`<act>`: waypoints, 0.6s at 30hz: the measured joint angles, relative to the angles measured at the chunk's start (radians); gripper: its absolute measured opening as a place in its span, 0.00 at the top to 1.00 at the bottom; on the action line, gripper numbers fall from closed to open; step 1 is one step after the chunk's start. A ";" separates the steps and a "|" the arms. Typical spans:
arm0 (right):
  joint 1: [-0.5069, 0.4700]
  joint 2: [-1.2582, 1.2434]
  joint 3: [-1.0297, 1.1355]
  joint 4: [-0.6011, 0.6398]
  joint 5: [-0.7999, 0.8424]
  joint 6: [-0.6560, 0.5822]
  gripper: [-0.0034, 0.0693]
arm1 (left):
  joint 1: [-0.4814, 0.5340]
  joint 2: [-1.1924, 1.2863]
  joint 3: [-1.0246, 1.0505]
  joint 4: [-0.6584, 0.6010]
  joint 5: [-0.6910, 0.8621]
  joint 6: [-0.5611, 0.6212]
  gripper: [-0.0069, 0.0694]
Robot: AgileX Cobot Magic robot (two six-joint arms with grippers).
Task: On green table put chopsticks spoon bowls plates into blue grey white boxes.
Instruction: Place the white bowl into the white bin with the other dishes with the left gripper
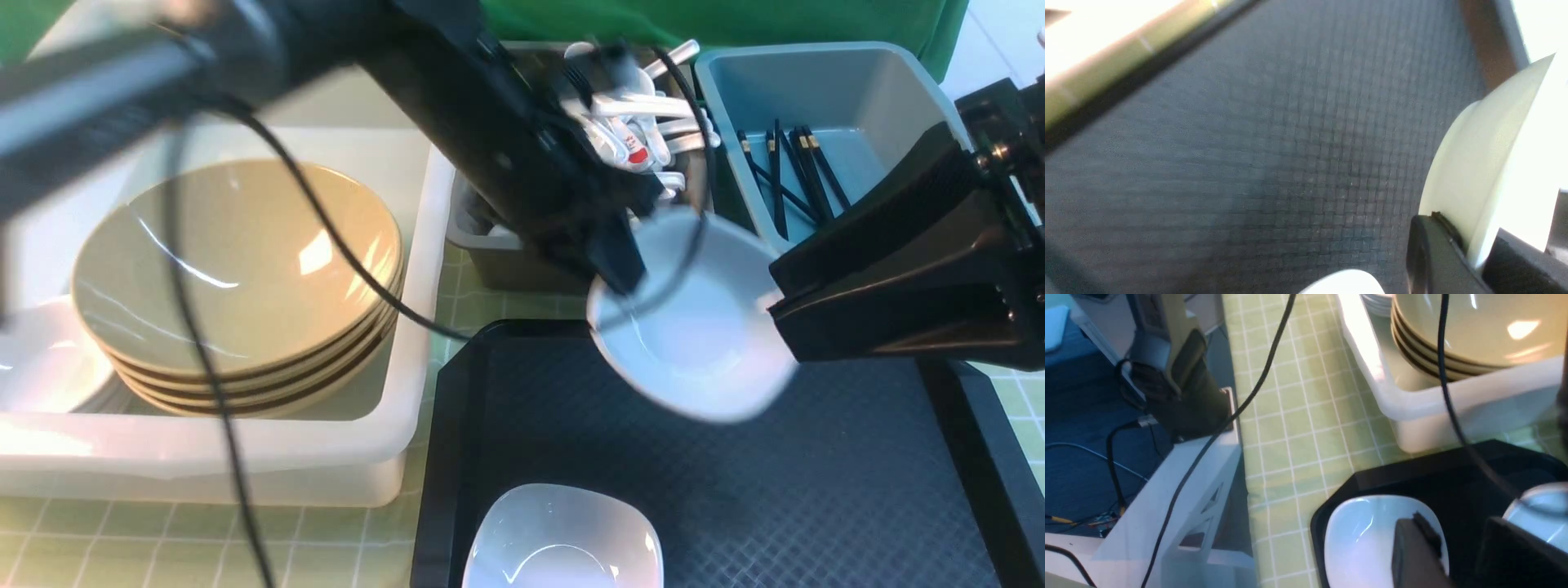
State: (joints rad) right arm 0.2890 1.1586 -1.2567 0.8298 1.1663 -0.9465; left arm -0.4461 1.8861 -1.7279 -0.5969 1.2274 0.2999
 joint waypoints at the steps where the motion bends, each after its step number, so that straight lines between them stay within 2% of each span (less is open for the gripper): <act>1: 0.000 0.000 0.000 0.006 0.000 -0.004 0.63 | 0.035 -0.032 0.000 0.002 0.002 0.002 0.89; 6: 0.000 0.000 0.000 0.026 -0.032 -0.018 0.63 | 0.226 -0.161 0.016 0.002 0.003 0.003 0.89; 7: 0.000 0.000 0.000 0.026 -0.035 -0.018 0.63 | 0.235 -0.172 0.019 0.002 0.003 0.003 0.89; 12: 0.000 0.000 0.000 0.031 -0.101 -0.025 0.63 | 0.558 -0.331 0.266 -0.005 0.003 0.046 0.89; 15: 0.000 0.002 0.000 0.035 -0.116 -0.030 0.63 | 0.770 -0.389 0.413 -0.062 -0.004 0.081 0.89; 16: 0.000 0.004 0.000 0.036 -0.118 -0.031 0.63 | 0.804 -0.395 0.432 -0.077 -0.009 0.085 0.89; 18: 0.000 0.020 0.000 0.038 -0.124 -0.033 0.63 | 1.030 -0.408 0.521 -0.201 -0.060 0.118 0.89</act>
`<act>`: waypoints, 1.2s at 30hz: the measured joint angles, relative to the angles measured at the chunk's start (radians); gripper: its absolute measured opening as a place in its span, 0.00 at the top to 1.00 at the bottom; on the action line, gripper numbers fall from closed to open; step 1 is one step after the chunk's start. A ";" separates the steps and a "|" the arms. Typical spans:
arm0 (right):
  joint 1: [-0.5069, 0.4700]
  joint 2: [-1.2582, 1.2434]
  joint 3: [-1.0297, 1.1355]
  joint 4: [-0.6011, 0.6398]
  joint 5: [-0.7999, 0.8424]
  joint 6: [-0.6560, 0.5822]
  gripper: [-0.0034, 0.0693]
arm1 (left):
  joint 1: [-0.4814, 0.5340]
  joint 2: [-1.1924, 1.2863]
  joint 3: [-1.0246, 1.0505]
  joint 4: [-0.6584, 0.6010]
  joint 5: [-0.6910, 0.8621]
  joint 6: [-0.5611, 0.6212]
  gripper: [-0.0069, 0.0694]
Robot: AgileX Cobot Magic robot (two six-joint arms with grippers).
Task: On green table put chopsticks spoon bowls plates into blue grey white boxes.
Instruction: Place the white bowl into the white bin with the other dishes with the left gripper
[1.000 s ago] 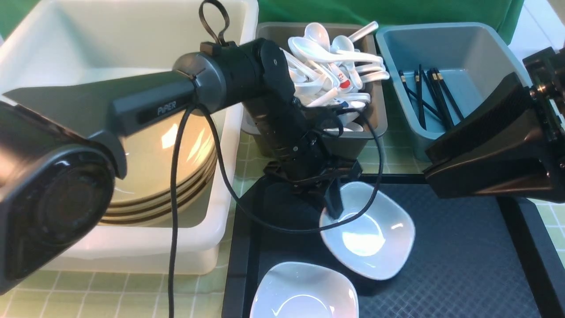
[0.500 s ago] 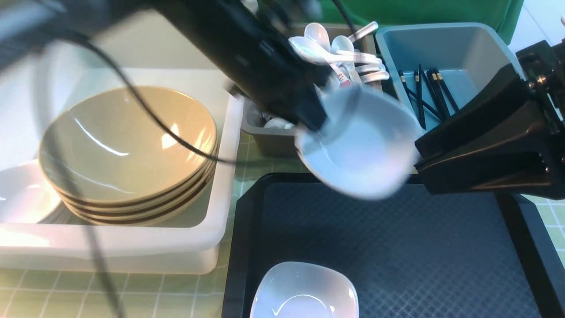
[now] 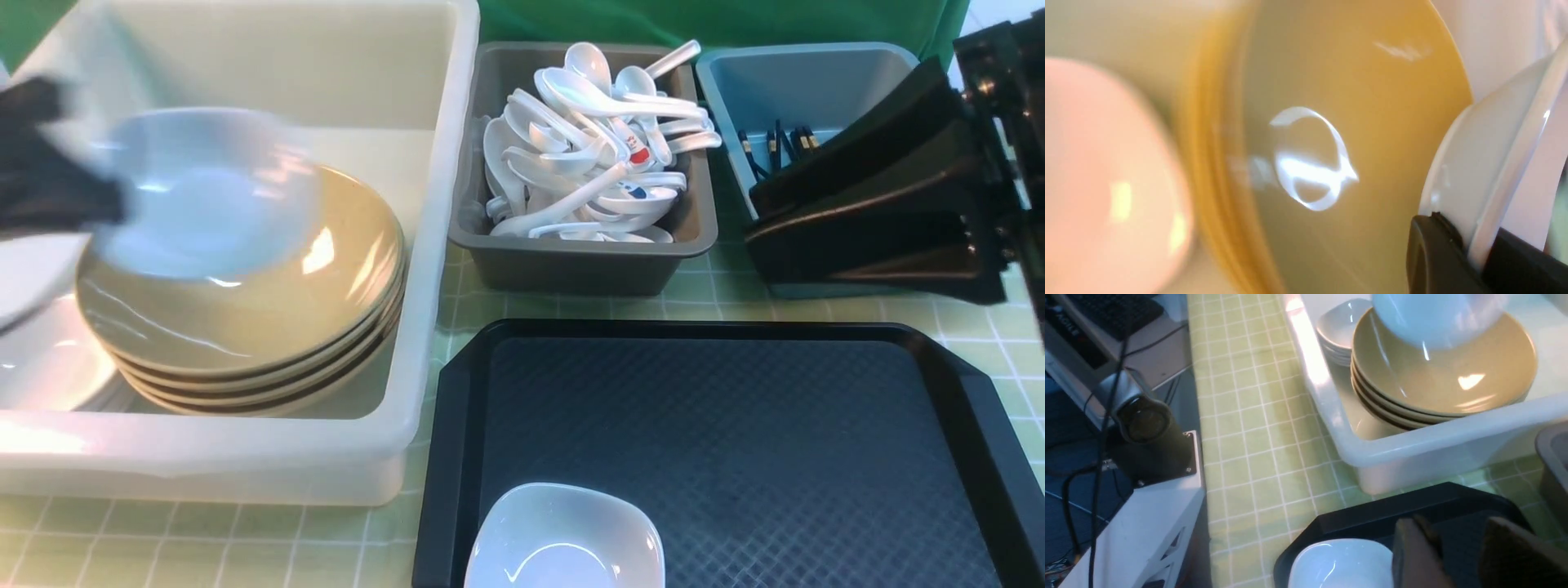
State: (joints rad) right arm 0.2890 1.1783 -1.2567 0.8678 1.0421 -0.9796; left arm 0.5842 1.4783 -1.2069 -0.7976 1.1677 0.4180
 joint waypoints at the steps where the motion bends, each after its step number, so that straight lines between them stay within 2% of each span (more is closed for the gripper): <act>1: 0.000 0.007 0.000 0.000 0.000 -0.001 0.63 | 0.071 0.000 0.018 -0.035 -0.014 0.008 0.89; 6: 0.000 0.036 0.000 -0.003 0.000 -0.010 0.63 | 0.300 0.000 0.035 -0.044 -0.062 -0.006 0.89; 9: 0.000 0.055 0.000 -0.003 0.000 -0.011 0.63 | 0.322 0.006 0.036 0.088 -0.071 -0.077 0.89; 11: 0.000 0.062 0.000 -0.004 0.003 -0.011 0.63 | 0.294 0.017 0.036 0.214 -0.093 -0.150 0.89; 12: 0.000 0.064 0.000 -0.006 0.003 -0.011 0.63 | 0.285 0.020 0.036 0.238 -0.101 -0.164 0.89; 15: 0.000 0.068 0.000 -0.006 0.015 -0.011 0.63 | 0.184 0.054 0.036 0.367 -0.146 -0.243 0.89; 18: 0.000 0.069 0.000 -0.007 0.018 -0.011 0.63 | 0.134 0.078 0.036 0.404 -0.161 -0.266 0.89; 24: 0.000 0.069 0.000 -0.007 0.034 -0.011 0.63 | 0.041 0.134 0.036 0.538 -0.181 -0.438 0.88; 28: 0.000 0.069 0.000 -0.007 0.048 -0.011 0.63 | 0.009 0.135 0.036 0.594 -0.184 -0.497 0.78; 30: 0.000 0.069 0.000 -0.007 0.050 -0.011 0.63 | -0.008 0.135 0.030 0.630 -0.173 -0.534 0.70; 31: 0.000 0.069 0.000 -0.007 0.052 -0.013 0.63 | -0.022 0.134 0.012 0.667 -0.148 -0.563 0.61; 32: 0.000 0.069 0.000 -0.007 0.052 -0.013 0.63 | -0.022 0.133 0.012 0.667 -0.148 -0.563 0.60; 33: 0.000 0.069 0.000 -0.007 0.053 -0.013 0.63 | -0.030 0.129 -0.003 0.685 -0.131 -0.575 0.55; 34: 0.000 0.069 0.000 -0.007 0.059 -0.013 0.63 | -0.041 0.116 -0.037 0.707 -0.094 -0.590 0.44; 35: 0.000 0.069 0.000 -0.007 0.059 -0.012 0.63 | -0.042 0.114 -0.042 0.709 -0.089 -0.590 0.44; 36: 0.000 0.069 0.000 -0.007 0.066 -0.007 0.63 | -0.056 0.093 -0.088 0.717 -0.042 -0.593 0.33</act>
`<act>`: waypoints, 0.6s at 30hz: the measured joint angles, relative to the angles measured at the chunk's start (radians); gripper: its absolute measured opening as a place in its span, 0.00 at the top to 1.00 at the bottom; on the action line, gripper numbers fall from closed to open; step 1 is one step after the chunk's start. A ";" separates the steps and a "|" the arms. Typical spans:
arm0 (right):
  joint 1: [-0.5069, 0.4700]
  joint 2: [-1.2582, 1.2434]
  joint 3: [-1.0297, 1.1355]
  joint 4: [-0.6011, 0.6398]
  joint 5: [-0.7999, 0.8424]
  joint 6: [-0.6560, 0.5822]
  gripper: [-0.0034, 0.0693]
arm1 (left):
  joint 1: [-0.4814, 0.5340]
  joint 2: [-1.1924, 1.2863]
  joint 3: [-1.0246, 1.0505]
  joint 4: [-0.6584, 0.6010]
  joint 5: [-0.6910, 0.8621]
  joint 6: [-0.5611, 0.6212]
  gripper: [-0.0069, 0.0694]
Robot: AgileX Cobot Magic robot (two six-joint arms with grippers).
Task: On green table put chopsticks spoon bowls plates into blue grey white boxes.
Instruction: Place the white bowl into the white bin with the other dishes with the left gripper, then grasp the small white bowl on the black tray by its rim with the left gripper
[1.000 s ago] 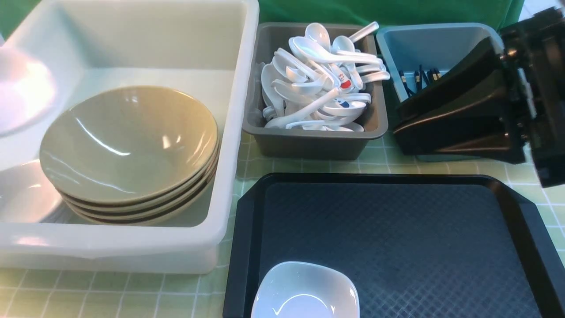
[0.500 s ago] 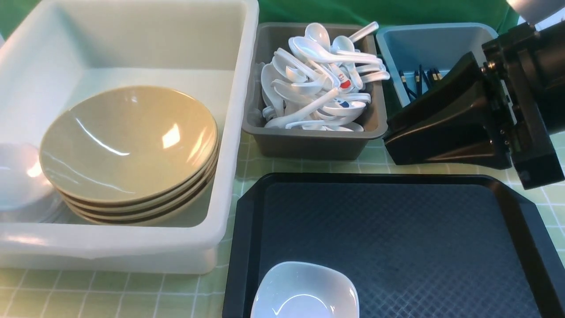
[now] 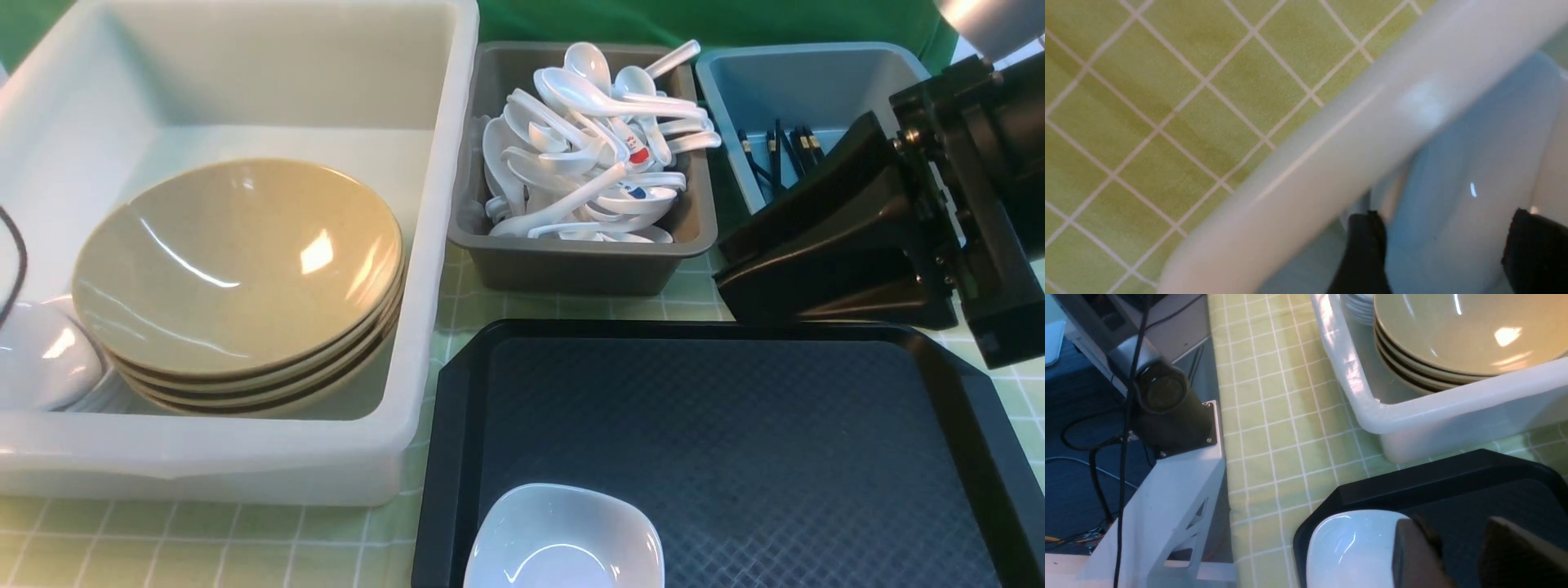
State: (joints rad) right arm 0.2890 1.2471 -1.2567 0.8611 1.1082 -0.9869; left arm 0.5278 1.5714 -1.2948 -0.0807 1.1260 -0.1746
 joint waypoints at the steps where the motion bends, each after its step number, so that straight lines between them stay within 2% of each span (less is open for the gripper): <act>1: 0.000 0.000 0.000 0.000 0.005 0.008 0.63 | -0.010 -0.013 -0.027 0.000 0.029 0.003 0.28; 5: 0.000 0.000 0.000 0.000 0.023 0.018 0.63 | -0.050 -0.058 -0.097 -0.005 0.087 0.023 0.17; 9: 0.000 -0.024 0.000 -0.001 0.053 0.019 0.63 | -0.171 -0.144 -0.132 -0.091 0.101 0.088 0.13; 14: 0.000 -0.085 0.000 -0.001 0.059 0.020 0.63 | -0.490 -0.219 -0.091 -0.249 0.107 0.317 0.14; 16: 0.000 -0.098 0.000 -0.001 0.059 0.020 0.63 | -0.565 -0.219 -0.075 -0.273 0.108 0.373 0.15; 17: 0.000 -0.117 0.000 -0.001 0.059 0.020 0.63 | -0.700 -0.213 -0.041 -0.301 0.108 0.452 0.18; 18: 0.000 -0.127 0.000 -0.001 0.059 0.020 0.63 | -0.771 -0.204 -0.022 -0.309 0.102 0.480 0.19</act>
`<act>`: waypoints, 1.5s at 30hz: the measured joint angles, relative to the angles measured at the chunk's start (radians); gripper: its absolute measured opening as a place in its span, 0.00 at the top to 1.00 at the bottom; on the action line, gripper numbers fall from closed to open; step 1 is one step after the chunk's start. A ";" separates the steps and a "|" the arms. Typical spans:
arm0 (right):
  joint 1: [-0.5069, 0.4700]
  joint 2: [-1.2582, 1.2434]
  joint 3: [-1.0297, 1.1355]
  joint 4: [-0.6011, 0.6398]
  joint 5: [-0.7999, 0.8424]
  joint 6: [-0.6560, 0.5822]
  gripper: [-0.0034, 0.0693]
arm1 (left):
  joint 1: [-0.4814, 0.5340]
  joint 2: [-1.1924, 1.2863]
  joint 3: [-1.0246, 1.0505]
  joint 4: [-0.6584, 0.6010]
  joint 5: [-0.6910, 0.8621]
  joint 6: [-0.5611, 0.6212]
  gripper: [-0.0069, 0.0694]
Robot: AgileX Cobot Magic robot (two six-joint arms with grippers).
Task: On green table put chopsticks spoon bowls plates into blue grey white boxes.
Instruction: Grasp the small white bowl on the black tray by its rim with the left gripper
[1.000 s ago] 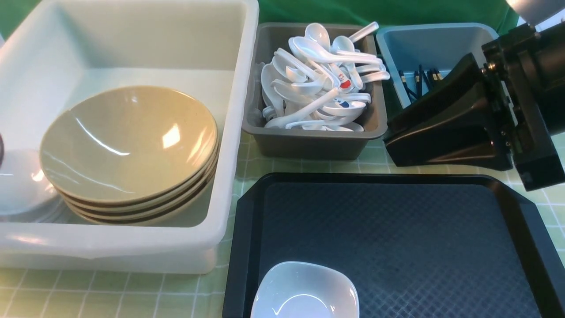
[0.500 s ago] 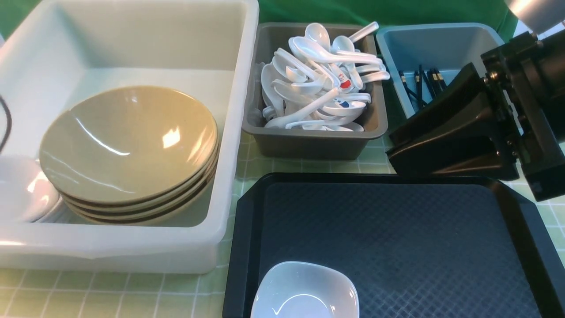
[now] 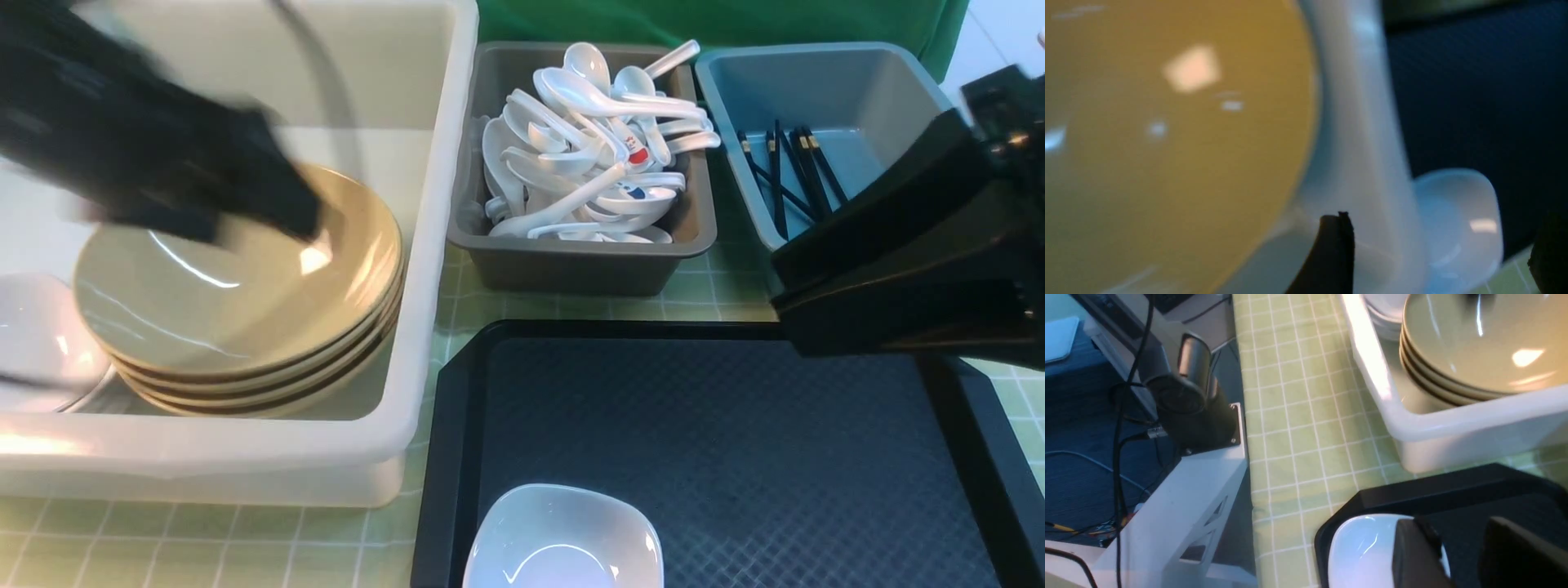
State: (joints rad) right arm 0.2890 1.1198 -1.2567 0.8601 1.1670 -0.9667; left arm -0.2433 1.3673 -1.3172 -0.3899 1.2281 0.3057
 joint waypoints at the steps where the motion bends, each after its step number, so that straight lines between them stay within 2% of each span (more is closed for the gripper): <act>1: 0.000 -0.007 0.000 0.000 0.000 0.000 0.63 | -0.055 0.011 0.012 -0.003 -0.011 0.015 0.21; 2: 0.000 -0.009 0.000 0.000 0.000 0.000 0.63 | -0.082 0.019 0.015 -0.004 -0.015 0.021 0.21; 4: 0.001 -0.027 0.000 0.001 0.000 0.008 0.63 | -0.236 0.087 0.027 0.001 -0.076 0.044 0.25; 8: 0.001 -0.032 0.000 0.003 0.000 0.035 0.63 | -0.383 0.221 0.000 0.036 -0.100 0.052 0.30; 13: 0.001 -0.032 0.000 0.003 0.000 0.056 0.63 | -0.495 0.389 -0.098 0.162 -0.034 0.089 0.35; 15: 0.001 -0.032 0.000 0.003 0.000 0.056 0.63 | -0.524 0.472 -0.140 0.254 -0.020 0.161 0.37; 18: 0.001 -0.032 0.000 0.003 0.000 0.056 0.63 | -0.542 0.545 -0.160 0.343 -0.020 0.294 0.39; 21: 0.001 -0.032 0.000 0.003 0.000 0.060 0.63 | -0.543 0.594 -0.162 0.375 -0.018 0.398 0.40; 30: 0.001 -0.032 0.000 0.003 0.000 0.073 0.63 | -0.543 0.670 -0.164 0.384 -0.019 0.438 0.43; 31: 0.001 -0.032 0.000 0.003 0.000 0.073 0.63 | -0.543 0.673 -0.165 0.375 -0.019 0.438 0.45; 37: 0.001 -0.032 0.001 0.002 0.000 0.074 0.63 | -0.526 0.678 -0.169 0.272 -0.013 0.441 0.80; 45: 0.001 -0.032 0.001 0.001 0.000 0.075 0.63 | -0.453 0.643 -0.171 0.140 -0.004 0.385 0.87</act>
State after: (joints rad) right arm 0.2898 1.0875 -1.2558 0.8610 1.1670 -0.8916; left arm -0.6958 2.0104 -1.4879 -0.2496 1.2244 0.6906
